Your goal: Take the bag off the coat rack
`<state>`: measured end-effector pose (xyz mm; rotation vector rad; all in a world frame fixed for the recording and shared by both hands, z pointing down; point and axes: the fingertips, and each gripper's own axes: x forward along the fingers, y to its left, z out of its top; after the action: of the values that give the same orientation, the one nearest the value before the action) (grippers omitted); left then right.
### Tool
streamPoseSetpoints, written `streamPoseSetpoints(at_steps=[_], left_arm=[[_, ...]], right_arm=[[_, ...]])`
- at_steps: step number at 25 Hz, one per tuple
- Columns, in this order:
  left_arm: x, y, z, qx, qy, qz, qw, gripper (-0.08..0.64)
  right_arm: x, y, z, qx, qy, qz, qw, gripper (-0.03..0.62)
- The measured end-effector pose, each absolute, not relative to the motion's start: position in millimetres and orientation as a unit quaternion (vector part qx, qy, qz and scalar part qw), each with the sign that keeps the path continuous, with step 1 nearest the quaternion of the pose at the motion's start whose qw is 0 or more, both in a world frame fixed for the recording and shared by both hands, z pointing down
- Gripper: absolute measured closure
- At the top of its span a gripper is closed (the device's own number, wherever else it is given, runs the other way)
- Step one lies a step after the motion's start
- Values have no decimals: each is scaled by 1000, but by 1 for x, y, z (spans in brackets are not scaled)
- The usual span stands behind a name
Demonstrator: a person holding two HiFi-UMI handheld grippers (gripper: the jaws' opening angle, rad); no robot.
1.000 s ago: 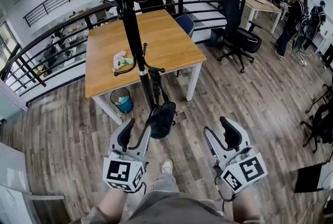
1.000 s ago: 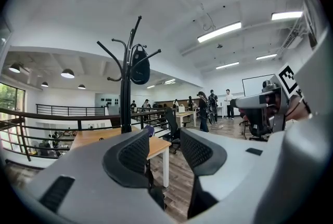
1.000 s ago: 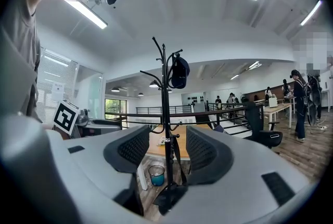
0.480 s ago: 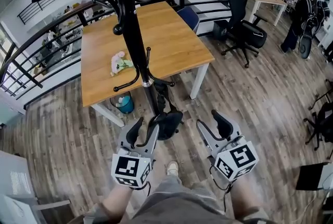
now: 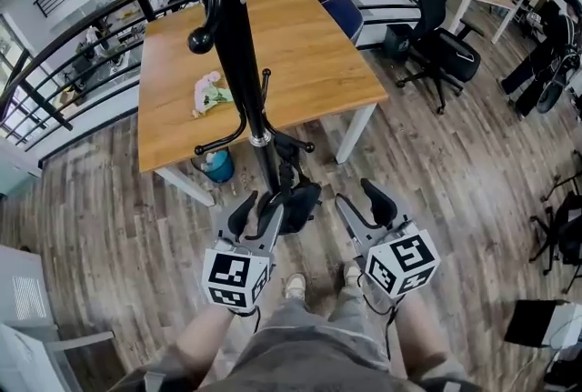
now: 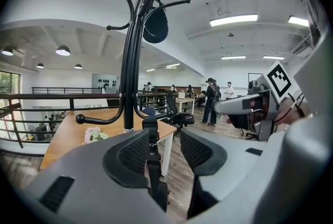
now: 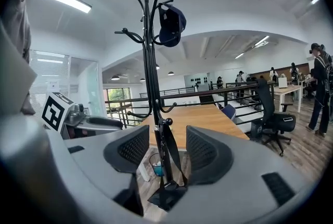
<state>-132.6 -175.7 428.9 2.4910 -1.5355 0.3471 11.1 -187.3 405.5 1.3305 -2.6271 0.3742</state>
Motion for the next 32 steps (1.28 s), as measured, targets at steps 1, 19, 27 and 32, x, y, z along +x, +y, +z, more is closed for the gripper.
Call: streamPoseSetpoints(at_steps=[1,19,27,32], left_arm=[[-131,-177,433,839,-521,119,102,357],[-118,-203,494,744,-641,100,161,364],[-110,-212,531,738,-645,120,158,362],[-111,-225,558,741,-638,135,160,362]], right_arm=[[10,-191,411,440,-884,129,90,373],[-20,-257,489,252,-943,127,174,371],[-31,-270,528,219,-951,127,177,356],[-41,-278,558,214,-951,118,190,348]])
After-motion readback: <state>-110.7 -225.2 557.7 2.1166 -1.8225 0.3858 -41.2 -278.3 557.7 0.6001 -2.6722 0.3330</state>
